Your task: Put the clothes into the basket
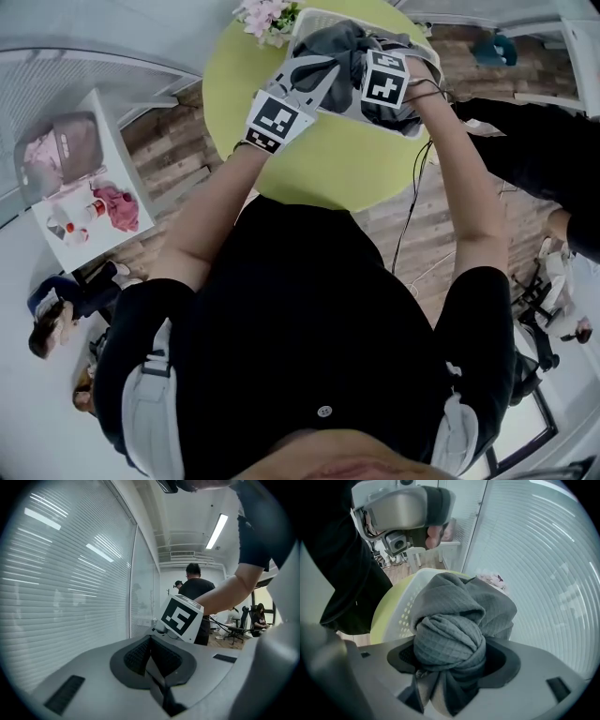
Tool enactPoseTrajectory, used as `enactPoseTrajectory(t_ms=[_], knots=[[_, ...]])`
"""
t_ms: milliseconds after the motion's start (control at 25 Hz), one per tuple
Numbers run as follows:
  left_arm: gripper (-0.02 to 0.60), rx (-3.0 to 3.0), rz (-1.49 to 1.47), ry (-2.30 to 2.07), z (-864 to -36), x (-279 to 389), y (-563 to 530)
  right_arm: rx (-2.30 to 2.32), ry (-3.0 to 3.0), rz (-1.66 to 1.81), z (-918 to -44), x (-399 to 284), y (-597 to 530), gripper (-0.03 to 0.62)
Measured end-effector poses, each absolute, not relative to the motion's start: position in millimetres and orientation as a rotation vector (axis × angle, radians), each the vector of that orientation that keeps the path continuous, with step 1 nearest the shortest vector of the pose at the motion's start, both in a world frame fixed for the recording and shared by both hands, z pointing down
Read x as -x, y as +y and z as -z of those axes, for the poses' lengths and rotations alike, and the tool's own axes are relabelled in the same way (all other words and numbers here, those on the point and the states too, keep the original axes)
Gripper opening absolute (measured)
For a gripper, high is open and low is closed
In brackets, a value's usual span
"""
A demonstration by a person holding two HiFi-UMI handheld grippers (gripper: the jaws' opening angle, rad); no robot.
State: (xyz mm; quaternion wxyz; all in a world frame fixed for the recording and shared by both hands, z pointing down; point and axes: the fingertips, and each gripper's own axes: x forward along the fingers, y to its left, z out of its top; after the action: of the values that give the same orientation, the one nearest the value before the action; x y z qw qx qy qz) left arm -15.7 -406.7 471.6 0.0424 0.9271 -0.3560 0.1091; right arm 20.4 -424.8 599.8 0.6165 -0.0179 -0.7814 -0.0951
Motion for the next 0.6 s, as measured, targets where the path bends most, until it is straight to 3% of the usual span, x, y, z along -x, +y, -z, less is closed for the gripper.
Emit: enactPoseTrajectory(t_ms=[600], knots=[[0.009, -2.796, -0.432, -1.045, -518.8, 10.0, -429.7, 0.072, -1.789, 0.165, -696.7, -19.9, -414.5, 0.354]])
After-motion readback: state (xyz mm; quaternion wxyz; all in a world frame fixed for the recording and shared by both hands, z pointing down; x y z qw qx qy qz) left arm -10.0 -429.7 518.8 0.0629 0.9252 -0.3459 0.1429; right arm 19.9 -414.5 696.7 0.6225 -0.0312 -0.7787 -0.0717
